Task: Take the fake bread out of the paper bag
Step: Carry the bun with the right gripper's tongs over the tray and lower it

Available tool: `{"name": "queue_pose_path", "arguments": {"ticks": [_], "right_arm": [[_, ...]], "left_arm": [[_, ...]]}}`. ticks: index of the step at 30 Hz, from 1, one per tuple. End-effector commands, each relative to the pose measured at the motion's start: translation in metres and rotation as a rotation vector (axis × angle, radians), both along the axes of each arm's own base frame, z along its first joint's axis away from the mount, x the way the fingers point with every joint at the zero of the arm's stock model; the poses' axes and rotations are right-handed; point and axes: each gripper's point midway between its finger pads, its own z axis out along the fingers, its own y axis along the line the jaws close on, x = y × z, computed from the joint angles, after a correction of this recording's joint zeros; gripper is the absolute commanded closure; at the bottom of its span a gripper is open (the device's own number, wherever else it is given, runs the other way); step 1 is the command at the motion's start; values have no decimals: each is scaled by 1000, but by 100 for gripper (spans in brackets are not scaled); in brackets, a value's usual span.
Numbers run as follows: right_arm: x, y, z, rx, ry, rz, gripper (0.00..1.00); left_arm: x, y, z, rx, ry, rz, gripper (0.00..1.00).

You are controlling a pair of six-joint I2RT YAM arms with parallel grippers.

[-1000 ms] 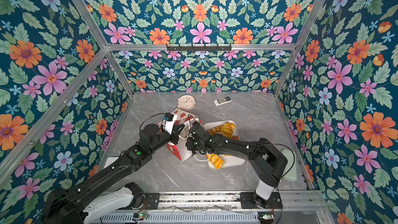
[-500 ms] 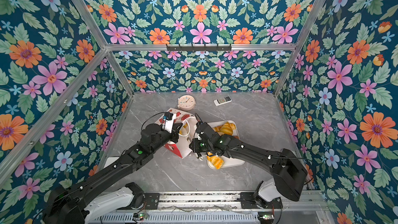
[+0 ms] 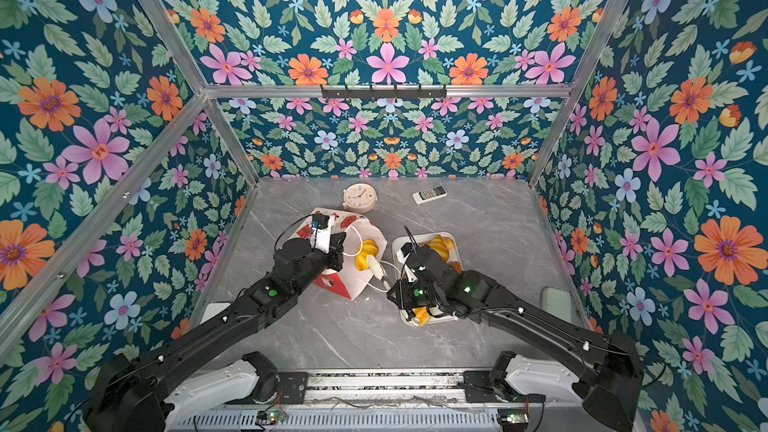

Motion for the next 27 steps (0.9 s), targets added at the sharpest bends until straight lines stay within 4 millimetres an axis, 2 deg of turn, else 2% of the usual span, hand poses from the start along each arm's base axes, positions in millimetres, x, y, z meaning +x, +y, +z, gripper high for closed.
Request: {"name": "queue_pose_path", "arguments": {"ticks": [1,13,21,27], "right_arm": [[-13,-28,-1,-88,3,-5,88],[-42,-142,17,-354,-10,-227,85],[-64,-177,-9,-481,115,-312,84],[-73,-189,-29,-500,168,-371,84]], "left_arm": [[7,10,11,-30,-39,71,100],[4,27,8,-30,-54,145,100],[2,32,10,-45,-66,160,100],[1,32,13,-56,-84,158,100]]}}
